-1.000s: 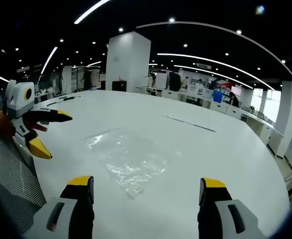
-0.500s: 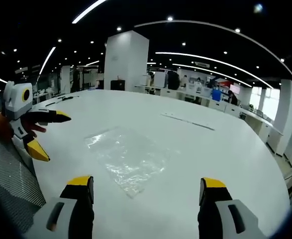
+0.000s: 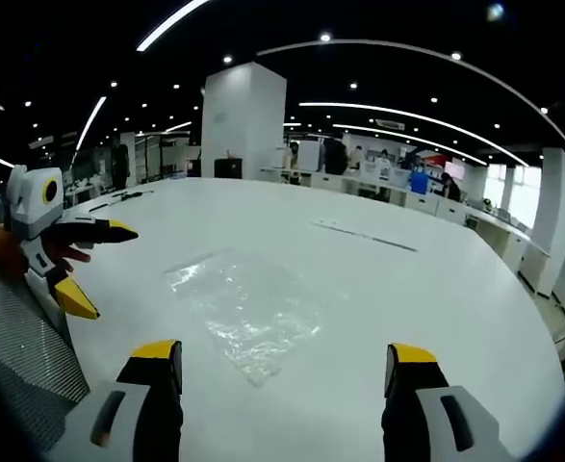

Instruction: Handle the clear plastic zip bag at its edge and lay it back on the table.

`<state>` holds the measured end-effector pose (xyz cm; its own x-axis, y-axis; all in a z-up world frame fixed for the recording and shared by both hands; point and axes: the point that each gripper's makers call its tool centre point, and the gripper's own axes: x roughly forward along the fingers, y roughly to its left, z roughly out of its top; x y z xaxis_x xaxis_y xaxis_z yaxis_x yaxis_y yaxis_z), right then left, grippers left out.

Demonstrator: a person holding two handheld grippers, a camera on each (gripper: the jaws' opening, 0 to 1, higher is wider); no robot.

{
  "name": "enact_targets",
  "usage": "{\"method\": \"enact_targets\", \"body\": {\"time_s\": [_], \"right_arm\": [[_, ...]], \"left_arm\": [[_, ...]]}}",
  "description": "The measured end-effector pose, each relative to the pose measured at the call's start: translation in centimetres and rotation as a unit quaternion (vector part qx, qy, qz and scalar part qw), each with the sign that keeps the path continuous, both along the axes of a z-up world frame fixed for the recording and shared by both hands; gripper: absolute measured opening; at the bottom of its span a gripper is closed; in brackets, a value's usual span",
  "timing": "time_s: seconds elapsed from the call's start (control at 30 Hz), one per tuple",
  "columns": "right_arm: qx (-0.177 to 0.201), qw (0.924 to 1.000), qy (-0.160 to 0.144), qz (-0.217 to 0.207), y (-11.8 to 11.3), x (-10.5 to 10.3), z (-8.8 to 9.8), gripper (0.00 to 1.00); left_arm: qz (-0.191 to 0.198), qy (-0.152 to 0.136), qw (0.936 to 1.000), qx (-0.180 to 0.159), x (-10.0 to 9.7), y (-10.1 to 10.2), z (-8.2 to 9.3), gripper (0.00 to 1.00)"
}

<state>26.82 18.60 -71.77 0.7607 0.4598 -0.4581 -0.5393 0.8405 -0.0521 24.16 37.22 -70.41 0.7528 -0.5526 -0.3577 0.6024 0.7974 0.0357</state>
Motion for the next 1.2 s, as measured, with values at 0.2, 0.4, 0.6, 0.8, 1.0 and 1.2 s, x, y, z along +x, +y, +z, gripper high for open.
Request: {"method": "enact_targets", "body": {"time_s": [0.2,0.4,0.6,0.8,1.0,1.2], "right_arm": [[0.010,0.9999,-0.002,-0.001,0.2,0.0,0.5,0.85],[0.032,0.9995,0.004,-0.003,0.4,0.0,0.8,0.83],[0.069,0.9970,0.022,-0.025,-0.4,0.5,0.9,0.80],[0.060,0.9977,0.025,-0.020,-1.0,1.1,0.8,0.76],[0.074,0.9963,0.038,-0.023,-1.9,1.9,0.2,0.69],[0.109,0.9923,0.052,-0.026,-2.0,2.3,0.1,0.62]], "left_arm": [[0.007,0.002,1.0000,-0.006,0.1,0.2,0.0,0.96],[0.009,0.000,1.0000,-0.005,0.2,0.2,0.1,0.98],[0.015,-0.003,0.9999,-0.005,0.5,0.4,0.1,0.99],[0.014,-0.001,0.9999,-0.005,0.3,0.1,0.5,0.99],[0.009,0.000,1.0000,-0.002,0.0,-0.2,0.6,0.99],[0.009,0.001,1.0000,-0.001,-0.1,-0.1,0.7,0.99]]}}
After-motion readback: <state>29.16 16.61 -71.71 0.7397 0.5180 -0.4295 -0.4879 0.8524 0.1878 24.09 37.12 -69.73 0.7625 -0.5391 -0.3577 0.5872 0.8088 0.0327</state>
